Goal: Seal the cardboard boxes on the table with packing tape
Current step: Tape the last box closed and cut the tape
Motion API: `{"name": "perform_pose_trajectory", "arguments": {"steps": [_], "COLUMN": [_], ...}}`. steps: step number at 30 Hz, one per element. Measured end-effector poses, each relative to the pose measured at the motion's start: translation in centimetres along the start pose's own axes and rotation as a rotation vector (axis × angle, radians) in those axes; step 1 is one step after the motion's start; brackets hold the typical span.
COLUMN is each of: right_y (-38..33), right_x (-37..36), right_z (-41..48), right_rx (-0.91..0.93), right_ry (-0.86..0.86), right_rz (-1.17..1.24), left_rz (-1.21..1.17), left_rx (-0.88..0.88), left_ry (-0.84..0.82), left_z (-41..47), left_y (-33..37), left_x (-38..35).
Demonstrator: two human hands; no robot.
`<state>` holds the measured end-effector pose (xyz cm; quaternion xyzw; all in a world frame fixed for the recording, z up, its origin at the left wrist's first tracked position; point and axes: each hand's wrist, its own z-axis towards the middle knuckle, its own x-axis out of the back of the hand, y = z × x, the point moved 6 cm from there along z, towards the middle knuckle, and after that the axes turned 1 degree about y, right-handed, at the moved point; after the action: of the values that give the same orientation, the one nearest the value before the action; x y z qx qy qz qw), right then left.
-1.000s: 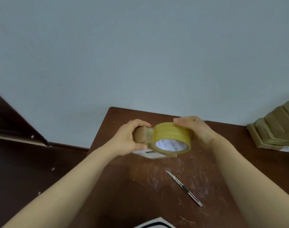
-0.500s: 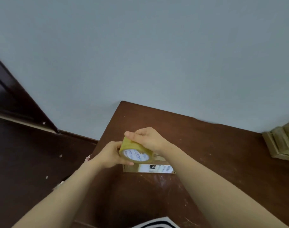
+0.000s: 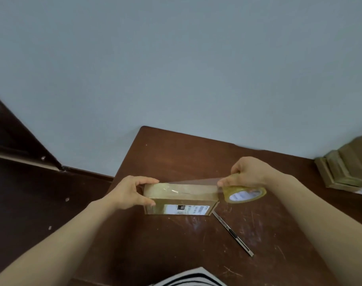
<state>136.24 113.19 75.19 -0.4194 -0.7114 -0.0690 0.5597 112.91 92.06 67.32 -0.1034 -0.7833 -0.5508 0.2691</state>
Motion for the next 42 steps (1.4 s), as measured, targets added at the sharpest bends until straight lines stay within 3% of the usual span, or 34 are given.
{"name": "perform_pose_trajectory", "arguments": {"steps": [9,16,18,21,23,27,33,38,42], "right_y": [3.2,4.5,4.6,4.8,5.1,5.5,5.7,5.6,5.8], "right_x": [-2.9,-6.6,-7.1,-7.5,-7.6,-8.3,-8.6,-9.0,-9.1], "right_z": [-0.2,-0.2,0.0,0.3,0.3,0.5,0.7,0.8,0.8], "right_rx": [-0.165,-0.203,-0.193,-0.193,-0.198,-0.213,-0.220,-0.203,-0.188], "right_ry": [0.003,-0.074,-0.083,-0.091,-0.101,-0.102,-0.112,-0.110,-0.114], "right_rz": [-0.038,0.173,0.211,0.243,0.268,0.304,0.387,0.405,0.404], "left_rz": [0.000,0.063,0.282,0.791,0.796,0.910,0.910,0.906,0.864], "left_rx": [0.008,0.029,0.056,0.057,-0.004,-0.150,-0.099,-0.220,-0.136], "left_ry": [-0.014,-0.070,-0.133,-0.238,-0.165,0.131,0.144,0.161,0.164], "left_z": [0.4,-0.1,-0.3,0.3,1.1,1.8,2.8,3.1,4.1], "left_y": [0.1,0.8,1.2,3.0,5.3,7.9,8.2,11.1,11.5], "left_x": [-0.3,-0.7,-0.9,-2.9,-5.6,-9.0,-10.2,-13.1,-13.4]}}
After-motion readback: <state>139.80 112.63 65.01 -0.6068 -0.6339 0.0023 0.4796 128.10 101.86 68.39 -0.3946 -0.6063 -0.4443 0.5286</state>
